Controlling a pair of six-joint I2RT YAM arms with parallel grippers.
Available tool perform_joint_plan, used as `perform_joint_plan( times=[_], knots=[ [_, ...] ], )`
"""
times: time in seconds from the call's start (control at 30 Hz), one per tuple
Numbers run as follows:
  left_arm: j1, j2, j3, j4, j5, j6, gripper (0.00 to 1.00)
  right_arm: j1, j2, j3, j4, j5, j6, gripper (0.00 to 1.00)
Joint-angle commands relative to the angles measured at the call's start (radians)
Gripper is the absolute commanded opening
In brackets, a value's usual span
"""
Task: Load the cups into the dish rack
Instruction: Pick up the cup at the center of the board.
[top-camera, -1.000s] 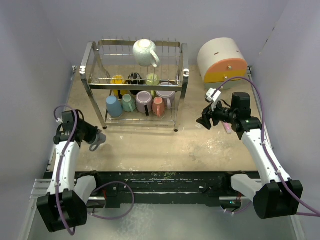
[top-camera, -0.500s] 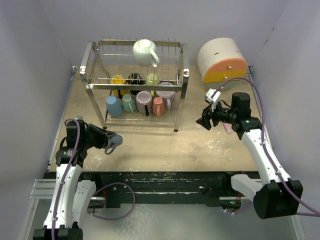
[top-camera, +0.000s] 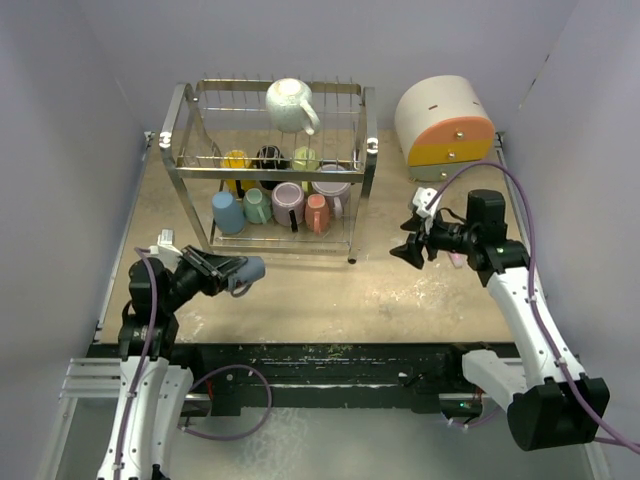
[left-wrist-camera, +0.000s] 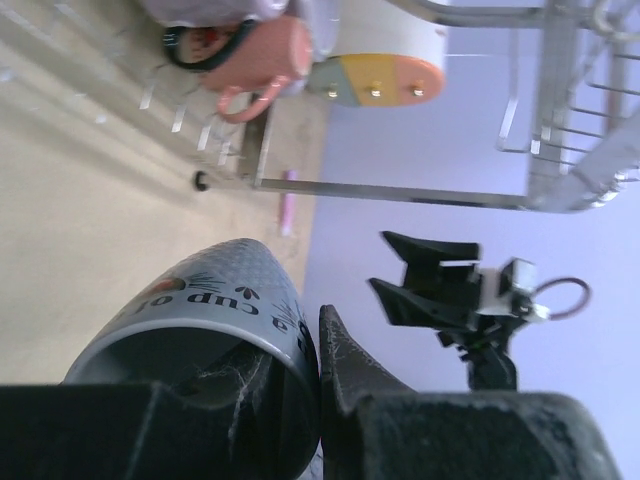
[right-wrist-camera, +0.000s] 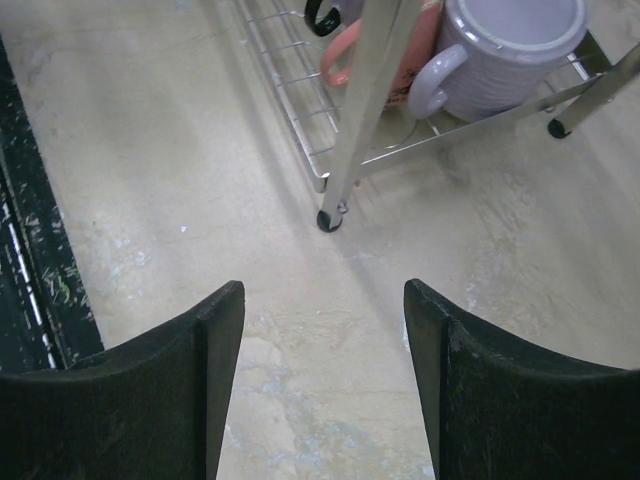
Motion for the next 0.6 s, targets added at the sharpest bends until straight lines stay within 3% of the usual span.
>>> perform_joint_plan(
  times=[0.0, 0.3, 0.47, 0.57],
  knots=[
    [-0.017, -0.064, -0.057, 0.378, 0.082, -0.194, 0.00, -0.004, 0.000, 0.048, -0.139, -0.082, -0.114, 0.67],
    [-0.098, -0.031, -0.087, 0.637, 0.086, -0.214, 0.00, -0.004, 0.017, 0.230, -0.418, -0.023, -0.388, 0.67],
    [-0.234, 0.025, -0.098, 0.812, 0.005, -0.214, 0.00, -0.004, 0.064, 0.300, -0.548, -0.059, -0.569, 0.67],
    [-0.346, 0.050, -0.114, 0.915, -0.083, -0.189, 0.00, -0.003, 0.097, 0.324, -0.682, -0.098, -0.800, 0.67]
  ],
)
